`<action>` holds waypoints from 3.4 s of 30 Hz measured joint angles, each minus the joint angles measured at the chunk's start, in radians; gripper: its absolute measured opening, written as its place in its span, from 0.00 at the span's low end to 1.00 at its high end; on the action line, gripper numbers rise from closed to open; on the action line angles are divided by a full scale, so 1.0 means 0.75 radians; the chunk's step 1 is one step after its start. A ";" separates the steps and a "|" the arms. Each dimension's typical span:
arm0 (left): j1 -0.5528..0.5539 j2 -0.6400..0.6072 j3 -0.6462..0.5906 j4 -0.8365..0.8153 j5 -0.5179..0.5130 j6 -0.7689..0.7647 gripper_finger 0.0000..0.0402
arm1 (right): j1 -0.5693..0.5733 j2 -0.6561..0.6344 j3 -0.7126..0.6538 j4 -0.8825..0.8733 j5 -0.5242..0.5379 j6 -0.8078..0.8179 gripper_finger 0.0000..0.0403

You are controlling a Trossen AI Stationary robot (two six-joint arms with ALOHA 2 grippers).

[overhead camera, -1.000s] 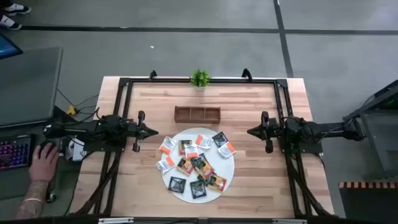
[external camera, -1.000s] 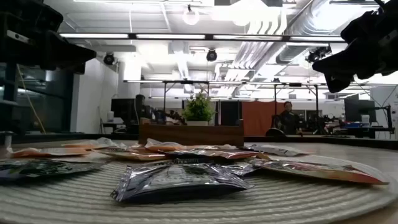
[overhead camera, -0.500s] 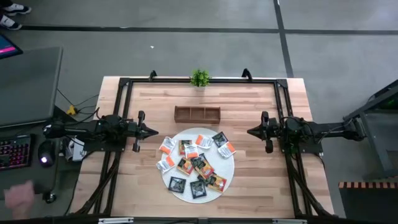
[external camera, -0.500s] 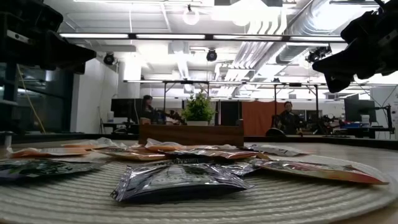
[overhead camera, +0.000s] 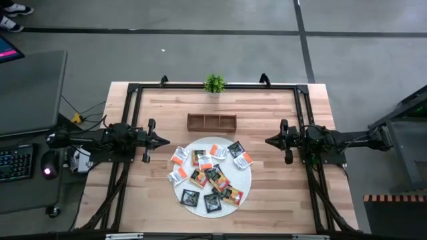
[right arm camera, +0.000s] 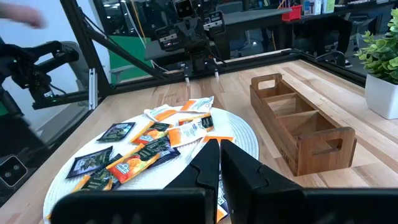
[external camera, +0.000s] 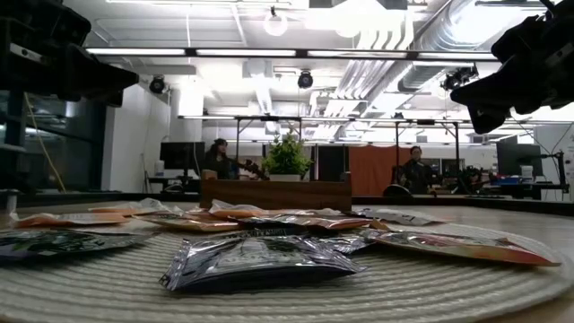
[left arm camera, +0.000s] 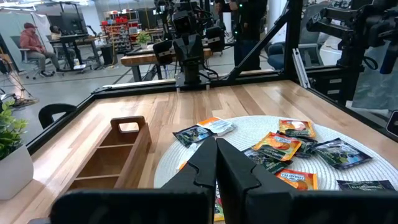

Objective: Pick & Place Tea

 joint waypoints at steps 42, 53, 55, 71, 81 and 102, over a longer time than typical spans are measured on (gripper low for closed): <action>0.000 0.000 0.000 0.000 0.000 0.000 0.00 | 0.000 0.000 0.000 0.000 0.001 0.000 0.03; 0.000 0.000 0.000 0.000 0.000 0.000 0.00 | 0.000 0.000 0.000 0.000 0.000 0.000 0.03; 0.000 0.000 0.000 0.000 0.000 0.000 0.00 | 0.000 0.000 0.000 0.000 0.000 0.000 0.03; 0.000 0.000 0.000 0.000 0.000 0.000 0.00 | 0.000 0.000 0.000 0.000 0.001 0.000 0.03; 0.000 0.000 0.000 0.000 0.000 -0.001 0.00 | 0.000 0.000 0.000 0.001 0.034 0.000 0.03; 0.000 0.000 0.000 0.000 0.000 -0.001 0.00 | 0.000 0.001 0.000 0.001 0.024 -0.023 0.23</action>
